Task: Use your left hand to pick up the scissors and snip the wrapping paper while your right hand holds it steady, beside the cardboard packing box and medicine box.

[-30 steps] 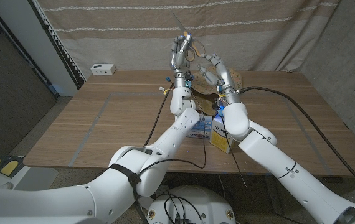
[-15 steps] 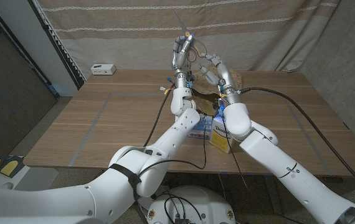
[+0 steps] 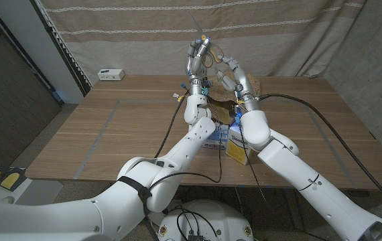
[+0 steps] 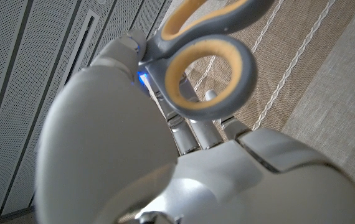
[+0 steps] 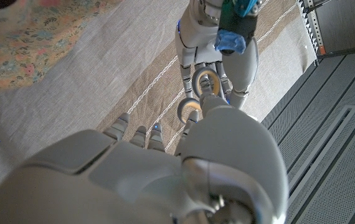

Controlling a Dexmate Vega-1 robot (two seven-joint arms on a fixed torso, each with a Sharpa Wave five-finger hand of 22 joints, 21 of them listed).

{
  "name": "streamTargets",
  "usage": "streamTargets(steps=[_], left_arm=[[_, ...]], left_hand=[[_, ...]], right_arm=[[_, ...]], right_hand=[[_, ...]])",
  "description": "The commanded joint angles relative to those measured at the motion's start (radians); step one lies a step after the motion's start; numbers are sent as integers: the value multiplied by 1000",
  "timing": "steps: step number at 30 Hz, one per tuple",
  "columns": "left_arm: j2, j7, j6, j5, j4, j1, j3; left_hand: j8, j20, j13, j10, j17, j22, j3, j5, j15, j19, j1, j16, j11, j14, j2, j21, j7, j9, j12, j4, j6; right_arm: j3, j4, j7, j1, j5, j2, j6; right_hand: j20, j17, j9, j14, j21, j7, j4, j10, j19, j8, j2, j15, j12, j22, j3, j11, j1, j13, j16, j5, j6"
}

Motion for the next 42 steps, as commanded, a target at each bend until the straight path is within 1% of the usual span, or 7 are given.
streamTargets(steps=[1, 13, 22, 29, 33, 37, 42], left_arm=[[5, -9, 24, -3, -8, 3, 7], [7, -25, 44, -4, -6, 2, 14], [6, -42, 41, -9, 11, -7, 7], [2, -54, 31, -9, 33, -19, 2], [-3, -65, 32, -12, 50, -26, 0], [-6, -80, 31, -11, 68, -33, 0], [-7, -81, 41, -10, 67, -32, 1]], left_hand=[[4, -134, 5, 14, 2, 5, 112, 8, -37, -4, 11, 1, -11, 8, 4, 4, 1, 6, 9, 101, -2], [4, -134, 5, 14, 2, 5, 112, 8, -37, -4, 11, 1, -11, 8, 4, 4, 1, 6, 9, 101, -2], [4, -134, 5, 14, 2, 5, 112, 8, -37, -4, 11, 1, -11, 8, 4, 4, 1, 6, 9, 101, -2], [4, -134, 5, 14, 2, 5, 112, 8, -37, -4, 11, 1, -11, 8, 4, 4, 1, 6, 9, 101, -2], [4, -134, 5, 14, 2, 5, 112, 8, -37, -4, 11, 1, -11, 8, 4, 4, 1, 6, 9, 101, -2], [4, -134, 5, 14, 2, 5, 112, 8, -37, -4, 11, 1, -11, 8, 4, 4, 1, 6, 9, 101, -2], [4, -134, 5, 14, 2, 5, 112, 8, -37, -4, 11, 1, -11, 8, 4, 4, 1, 6, 9, 101, -2]], right_arm=[[-5, 6, -6, 18, -11, 6, -17], [-16, 22, -24, 29, -24, 23, -19], [-18, 25, -4, 36, -14, 16, -19], [-21, 29, 2, 42, -12, 14, -22], [-20, 36, 4, 44, -3, 18, -16], [-22, 42, -6, 44, -4, 26, -11], [-21, 53, -24, 43, -1, 43, -2]], right_hand=[[13, 1, 1, -29, 5, 22, -1, -15, -1, 2, -9, 11, 6, 2, 12, -13, -5, 3, 4, -7, -5], [18, -1, -3, -14, 12, 70, -7, 8, 19, 35, -25, 4, 19, 1, 19, -70, -3, 2, 9, -21, 80], [12, -2, -5, -21, 9, 80, -16, -6, 16, 13, -32, 2, 14, 0, 13, -70, -3, 2, 4, -26, 35], [15, -1, -5, -26, 8, 118, -11, -15, 13, 2, -31, 11, 12, 0, 5, -59, -17, 2, 4, -30, -3], [11, -1, -5, -30, 6, 119, -8, -17, 11, 4, -31, 10, 11, 0, 2, -58, -23, 2, 3, -32, -3], [14, 0, -5, -26, 7, 138, 3, -12, 13, 11, -36, 12, 15, 0, -11, -57, -44, 2, 5, -35, 10], [18, -1, -6, -12, 11, 142, 11, 9, 25, 21, -39, 9, 23, 0, -25, -70, -64, 2, 10, -36, 38]])
